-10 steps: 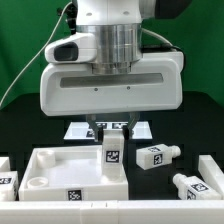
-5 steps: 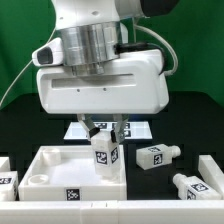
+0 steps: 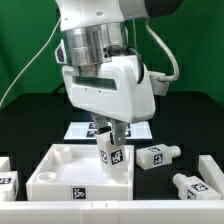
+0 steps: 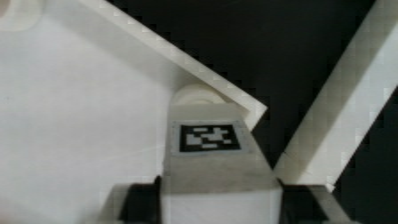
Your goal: Assemble one leg
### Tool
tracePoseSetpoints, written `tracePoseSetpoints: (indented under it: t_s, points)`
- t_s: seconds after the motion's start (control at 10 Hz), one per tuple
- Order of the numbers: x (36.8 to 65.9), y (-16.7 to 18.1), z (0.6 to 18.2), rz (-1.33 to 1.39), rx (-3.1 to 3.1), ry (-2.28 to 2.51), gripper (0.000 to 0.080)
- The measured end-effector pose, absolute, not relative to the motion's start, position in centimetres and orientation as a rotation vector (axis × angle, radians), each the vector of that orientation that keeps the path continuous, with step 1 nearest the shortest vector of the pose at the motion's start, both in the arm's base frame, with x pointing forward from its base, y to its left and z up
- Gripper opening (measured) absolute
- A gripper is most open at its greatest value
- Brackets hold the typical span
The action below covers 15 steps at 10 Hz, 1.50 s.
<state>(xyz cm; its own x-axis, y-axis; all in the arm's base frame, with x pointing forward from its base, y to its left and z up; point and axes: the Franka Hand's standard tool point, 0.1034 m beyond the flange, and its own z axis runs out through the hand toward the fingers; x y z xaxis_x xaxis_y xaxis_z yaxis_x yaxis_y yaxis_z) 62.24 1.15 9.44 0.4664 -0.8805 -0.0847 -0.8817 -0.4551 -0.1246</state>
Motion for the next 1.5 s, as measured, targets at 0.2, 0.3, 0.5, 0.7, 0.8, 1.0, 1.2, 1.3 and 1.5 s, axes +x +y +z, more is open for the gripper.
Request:
tracePoseSetpoints:
  t_s: [0.2,0.3,0.5,0.7,0.8,1.0,1.2,1.3,1.5]
  points:
    - [62.22,1.18,9.39,0.008,-2.593,1.491,0.0462]
    - [62.22,1.20,9.38,0.003,-2.624,1.436,0.0582]
    - [62.24,1.42,9.36,-0.012,-2.685,1.316,0.0636]
    - [62.23,1.33,9.33,-0.034,-2.804,1.047,0.0646]
    - [62.22,1.32,9.30,-0.043,-2.848,0.924,0.0649]
    - [62.21,1.59,9.28,-0.064,-2.935,0.643,0.0649]
    - [62.14,1.63,9.01,-0.081,-2.995,0.331,0.0649]
    - [62.08,1.58,8.84,-0.085,-3.009,0.205,0.0649]
    - [62.08,1.52,8.83,-0.099,-3.020,-0.030,0.0649]
